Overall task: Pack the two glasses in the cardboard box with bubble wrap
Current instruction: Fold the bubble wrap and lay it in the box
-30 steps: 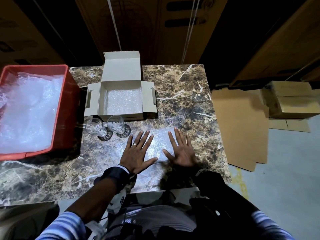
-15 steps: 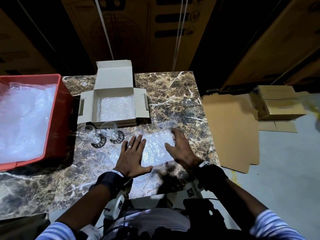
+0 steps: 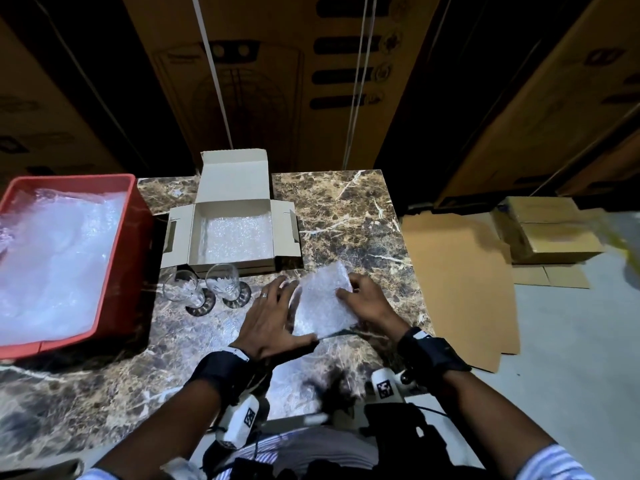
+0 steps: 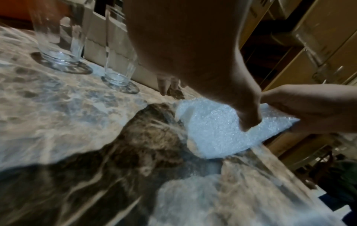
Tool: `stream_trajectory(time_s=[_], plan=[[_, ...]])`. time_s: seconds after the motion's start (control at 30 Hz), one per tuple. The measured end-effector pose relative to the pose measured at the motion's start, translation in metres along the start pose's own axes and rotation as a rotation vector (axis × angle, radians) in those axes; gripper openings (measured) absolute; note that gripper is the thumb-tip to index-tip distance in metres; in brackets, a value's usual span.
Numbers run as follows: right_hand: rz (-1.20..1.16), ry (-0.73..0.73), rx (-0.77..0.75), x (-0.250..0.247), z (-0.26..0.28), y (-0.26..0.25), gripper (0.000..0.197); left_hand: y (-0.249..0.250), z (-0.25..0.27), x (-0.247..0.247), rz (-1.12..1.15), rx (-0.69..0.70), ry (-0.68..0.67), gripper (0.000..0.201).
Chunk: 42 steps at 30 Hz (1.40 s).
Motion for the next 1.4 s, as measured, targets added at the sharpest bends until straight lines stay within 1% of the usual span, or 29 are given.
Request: stream_trajectory(time_s=[0.07,0.17,0.27,0.33,0.4,0.43,0.47,0.53,0.6,0.67,0.7,0.77,0.8,0.87,0.9,0.93,1.0,1.07,1.1,1.13,1.17,1.23,1.27,1.3,1.33,1.4], plan=[[0.023,0.024,-0.051,-0.011,0.004,-0.019,0.018,0.006,-0.006,-0.014,0.111,0.012,0.07,0.109],[-0.004,0.043,-0.088,-0.029,0.011,-0.043,0.02,0.014,-0.016,-0.036,0.28,0.018,0.162,0.098],[-0.065,0.065,-0.132,-0.043,0.013,-0.069,0.025,0.016,-0.026,-0.059,0.441,-0.003,0.255,0.101],[-0.137,0.072,-0.182,-0.05,0.018,-0.089,0.027,0.012,-0.032,-0.073,0.582,-0.068,0.301,0.106],[-0.21,0.061,-0.228,-0.053,0.024,-0.111,0.028,0.004,-0.036,-0.086,0.783,-0.158,0.364,0.106],[-0.242,0.048,-0.239,-0.053,0.027,-0.119,0.029,-0.001,-0.037,-0.093,0.849,-0.207,0.399,0.105],[-0.273,0.039,-0.248,-0.051,0.029,-0.129,0.031,-0.007,-0.037,-0.101,0.868,-0.255,0.43,0.103],[-0.332,0.005,-0.267,-0.044,0.031,-0.148,0.035,-0.023,-0.036,-0.112,0.879,-0.346,0.438,0.1],[-0.381,-0.047,-0.276,-0.035,0.029,-0.161,0.035,-0.035,-0.035,-0.117,0.952,-0.406,0.404,0.101],[-0.406,-0.075,-0.274,-0.024,0.026,-0.174,0.034,-0.045,-0.032,-0.121,1.095,-0.452,0.392,0.099],[-0.403,-0.08,-0.271,-0.018,0.021,-0.18,0.035,-0.052,-0.03,-0.124,1.195,-0.474,0.407,0.098],[-0.384,-0.064,-0.255,-0.008,0.013,-0.186,0.045,-0.065,-0.027,-0.128,1.374,-0.508,0.449,0.092],[-0.382,-0.069,-0.245,-0.001,0.009,-0.191,0.043,-0.074,-0.025,-0.135,1.387,-0.509,0.481,0.089],[-0.393,-0.095,-0.209,0.011,-0.004,-0.193,0.037,-0.091,-0.02,-0.154,1.292,-0.463,0.554,0.086],[-0.382,-0.095,-0.185,0.015,-0.011,-0.194,0.037,-0.097,-0.018,-0.166,1.217,-0.423,0.59,0.084],[-0.359,-0.086,-0.159,0.019,-0.016,-0.196,0.042,-0.103,-0.017,-0.179,1.122,-0.383,0.619,0.082],[-0.294,-0.07,-0.133,0.026,-0.03,-0.203,0.063,-0.116,-0.02,-0.202,0.911,-0.298,0.639,0.069],[-0.26,-0.081,-0.161,0.034,-0.047,-0.213,0.09,-0.128,-0.027,-0.217,0.735,-0.233,0.615,0.049],[-0.227,-0.085,-0.177,0.039,-0.056,-0.217,0.098,-0.136,-0.03,-0.221,0.669,-0.225,0.595,0.042],[-0.188,-0.084,-0.196,0.046,-0.062,-0.224,0.098,-0.144,-0.033,-0.223,0.608,-0.237,0.563,0.039],[-0.126,-0.073,-0.208,0.051,-0.069,-0.228,0.089,-0.15,-0.036,-0.222,0.55,-0.252,0.525,0.036],[0.072,-0.019,-0.24,0.064,-0.077,-0.236,0.057,-0.163,-0.042,-0.215,0.444,-0.281,0.435,0.031],[0.181,0.018,-0.247,0.07,-0.08,-0.236,0.045,-0.169,-0.043,-0.209,0.405,-0.295,0.385,0.033],[0.264,0.043,-0.248,0.076,-0.084,-0.235,0.039,-0.176,-0.045,-0.201,0.373,-0.305,0.337,0.037],[0.329,0.056,-0.253,0.082,-0.088,-0.233,0.037,-0.182,-0.045,-0.194,0.356,-0.318,0.292,0.043],[0.432,0.057,-0.243,0.094,-0.093,-0.227,0.04,-0.19,-0.044,-0.181,0.335,-0.336,0.205,0.051]])
Point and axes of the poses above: each hand's wrist, its own z-axis away from the middle knuckle, its own x-axis out of the palm, y = z × x, the point moved 9 cm from there along -z, towards the middle knuckle, and after that the axes turned 11 degrees about x, right-handed, at the moved point
